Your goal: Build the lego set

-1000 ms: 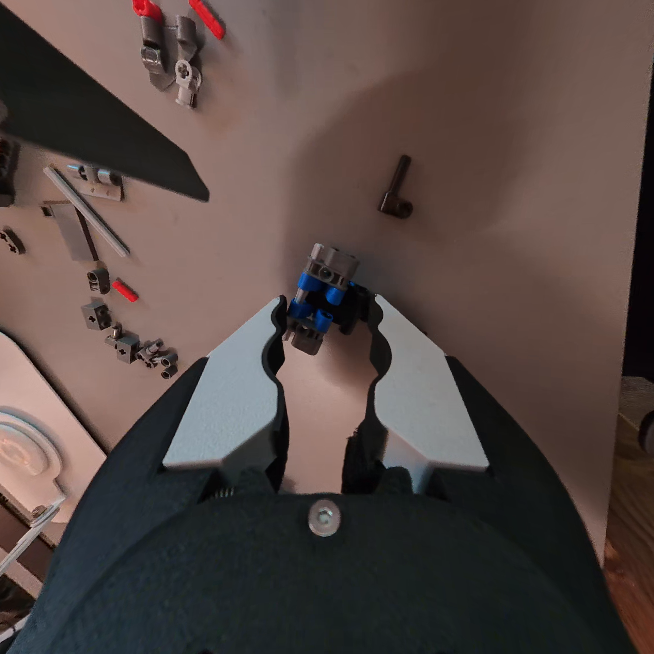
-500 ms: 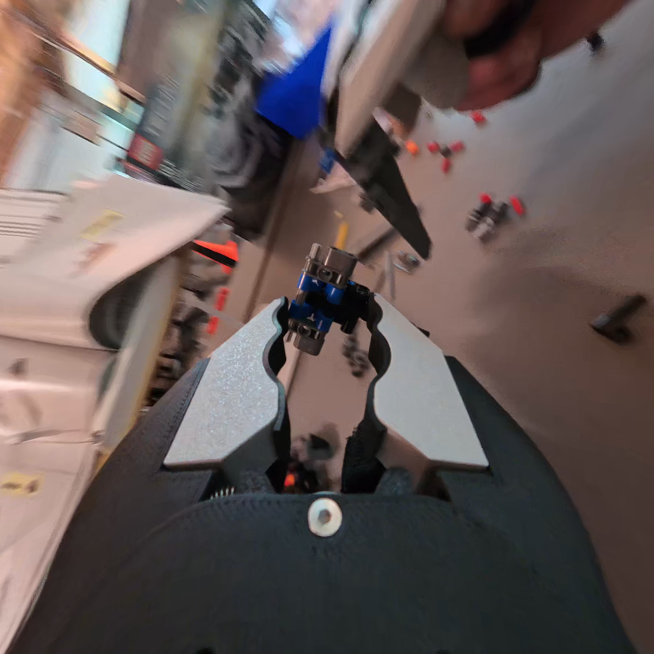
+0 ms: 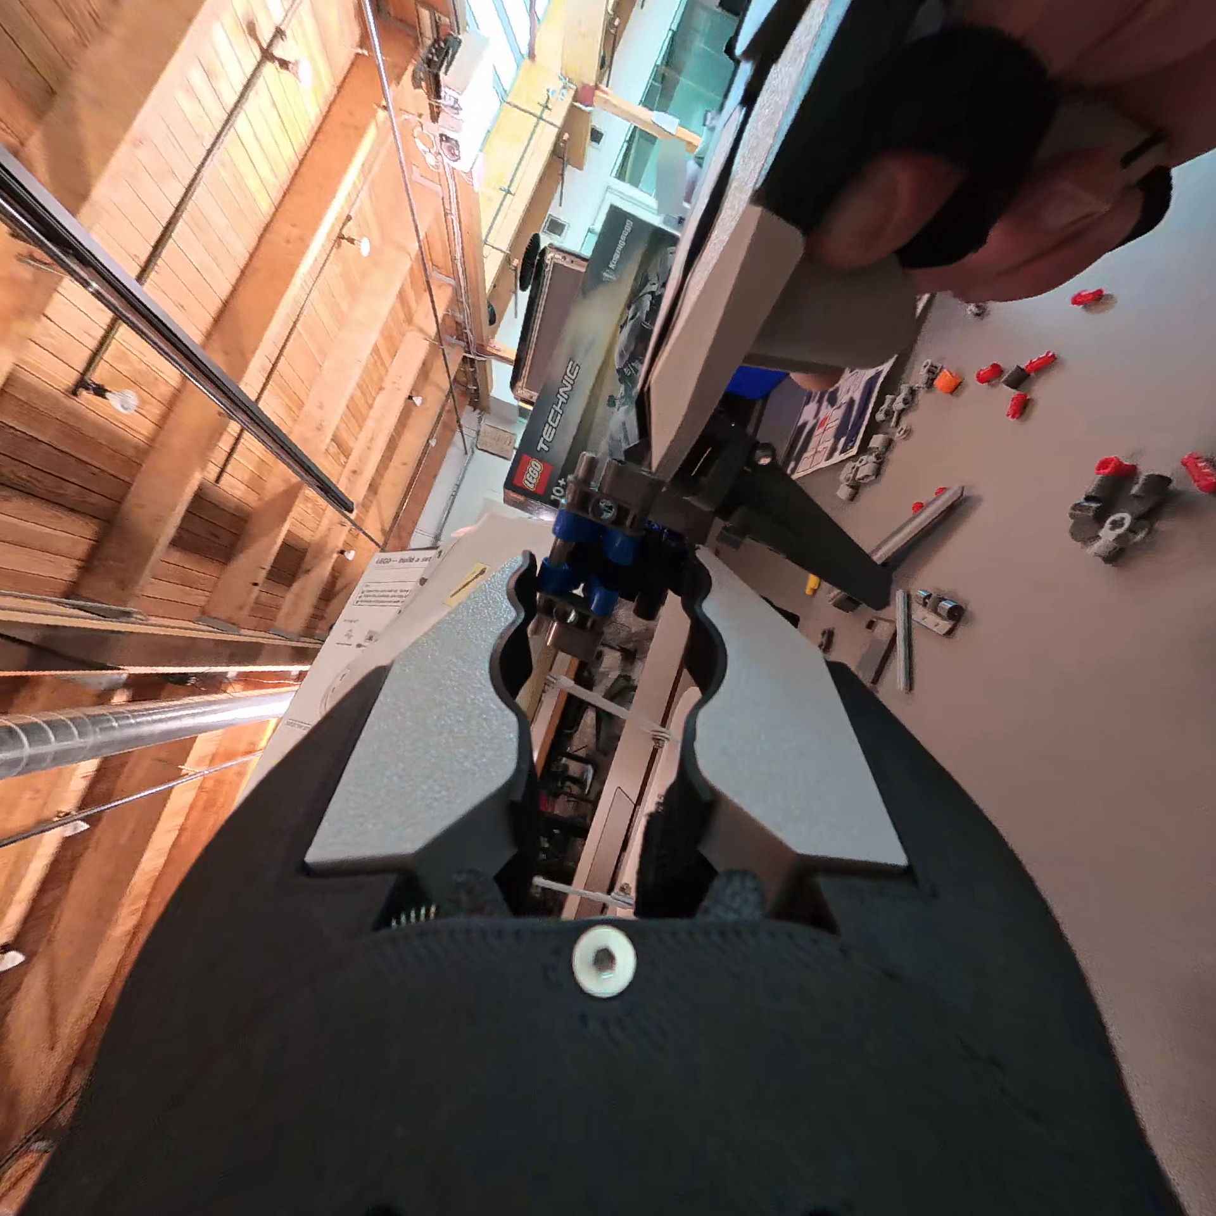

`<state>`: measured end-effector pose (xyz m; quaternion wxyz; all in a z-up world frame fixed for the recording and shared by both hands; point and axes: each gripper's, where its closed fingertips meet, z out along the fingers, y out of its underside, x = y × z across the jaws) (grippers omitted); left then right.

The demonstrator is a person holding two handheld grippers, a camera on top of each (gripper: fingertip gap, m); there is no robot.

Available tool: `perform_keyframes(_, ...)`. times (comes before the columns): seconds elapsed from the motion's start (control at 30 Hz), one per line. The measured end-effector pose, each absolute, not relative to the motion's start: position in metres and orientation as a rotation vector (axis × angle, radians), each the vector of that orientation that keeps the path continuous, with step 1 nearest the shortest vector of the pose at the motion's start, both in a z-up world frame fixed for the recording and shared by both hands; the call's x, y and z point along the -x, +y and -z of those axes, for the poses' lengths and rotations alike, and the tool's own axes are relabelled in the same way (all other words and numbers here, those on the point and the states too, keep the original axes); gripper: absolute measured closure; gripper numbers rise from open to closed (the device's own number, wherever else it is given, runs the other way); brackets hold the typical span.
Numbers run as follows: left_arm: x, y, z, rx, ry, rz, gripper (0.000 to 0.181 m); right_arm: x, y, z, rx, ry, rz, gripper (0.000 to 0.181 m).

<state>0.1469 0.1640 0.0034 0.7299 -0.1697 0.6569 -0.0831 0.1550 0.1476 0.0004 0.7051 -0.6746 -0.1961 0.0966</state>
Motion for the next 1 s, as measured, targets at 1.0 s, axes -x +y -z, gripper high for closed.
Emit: perform_keyframes(1.0, -0.147, 0.157, -0.013, 0.272, 1.347, 0.082, 0.141, -0.148, 0.144, -0.010, 1.436, -0.438, -0.068, 0.178)
